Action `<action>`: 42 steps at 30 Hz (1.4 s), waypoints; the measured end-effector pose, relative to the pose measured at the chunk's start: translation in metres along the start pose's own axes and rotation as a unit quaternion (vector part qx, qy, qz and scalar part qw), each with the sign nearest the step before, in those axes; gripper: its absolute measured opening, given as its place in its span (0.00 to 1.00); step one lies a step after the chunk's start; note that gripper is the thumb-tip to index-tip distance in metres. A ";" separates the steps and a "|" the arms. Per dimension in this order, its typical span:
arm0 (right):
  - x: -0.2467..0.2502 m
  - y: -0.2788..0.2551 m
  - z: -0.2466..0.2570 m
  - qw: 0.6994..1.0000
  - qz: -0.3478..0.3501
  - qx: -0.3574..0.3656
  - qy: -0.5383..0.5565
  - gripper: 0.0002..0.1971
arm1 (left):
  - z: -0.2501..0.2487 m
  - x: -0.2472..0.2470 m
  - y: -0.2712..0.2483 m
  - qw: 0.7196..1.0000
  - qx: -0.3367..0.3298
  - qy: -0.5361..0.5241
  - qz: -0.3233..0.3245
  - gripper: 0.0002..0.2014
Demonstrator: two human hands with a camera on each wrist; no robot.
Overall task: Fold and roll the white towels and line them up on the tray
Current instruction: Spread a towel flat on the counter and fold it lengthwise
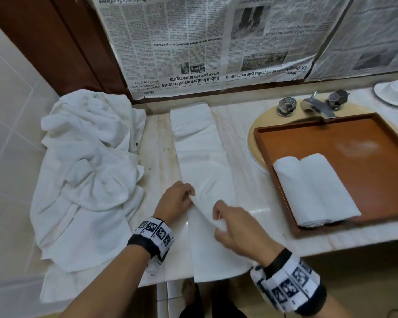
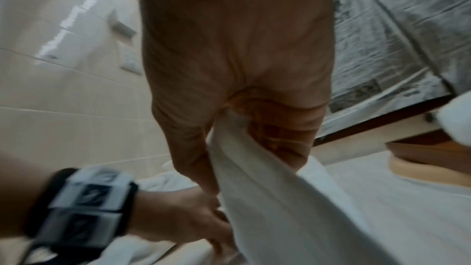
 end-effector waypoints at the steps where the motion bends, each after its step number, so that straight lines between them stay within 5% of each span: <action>1: -0.013 -0.006 0.008 1.000 0.016 0.002 -0.027 0.13 | 0.001 -0.002 -0.002 1.000 0.007 0.000 0.008 0.09; 7: -0.109 -0.026 -0.005 0.980 0.166 -0.085 -0.072 0.22 | 0.010 -0.001 -0.008 0.999 0.037 -0.008 0.008 0.13; 10: -0.114 -0.028 -0.015 0.970 0.214 -0.093 -0.069 0.19 | 0.008 0.003 -0.013 0.999 0.042 -0.014 -0.008 0.15; 12: -0.098 -0.020 -0.015 0.980 0.184 -0.077 -0.014 0.17 | 0.005 0.006 -0.017 0.999 0.041 -0.025 -0.017 0.13; 14: -0.070 -0.006 -0.020 0.994 0.082 -0.068 0.027 0.15 | 0.005 0.004 -0.021 0.998 0.038 -0.042 -0.025 0.14; 17: -0.046 0.006 -0.039 0.997 -0.028 -0.074 -0.009 0.14 | 0.008 -0.007 -0.026 0.998 0.041 -0.047 -0.030 0.19; 33: -0.044 0.002 -0.078 0.972 -0.105 -0.208 -0.037 0.08 | 0.008 -0.016 -0.027 0.994 0.073 -0.064 -0.044 0.18; 38: -0.057 -0.010 -0.090 0.968 -0.065 -0.241 0.025 0.09 | 0.010 -0.018 -0.029 0.994 0.061 -0.075 -0.043 0.19; 42: -0.031 0.003 -0.094 0.962 -0.157 -0.218 0.035 0.13 | 0.008 -0.019 -0.034 0.995 0.048 -0.078 -0.039 0.19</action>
Point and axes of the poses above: each hand's wrist, its own y-axis towards the middle knuckle, its own x-axis out of the back of the hand, z = x × y, the point moved 9 cm from there along y, towards the middle knuckle, and after that the axes turned 9 degrees about -x, right-handed, at the moved point
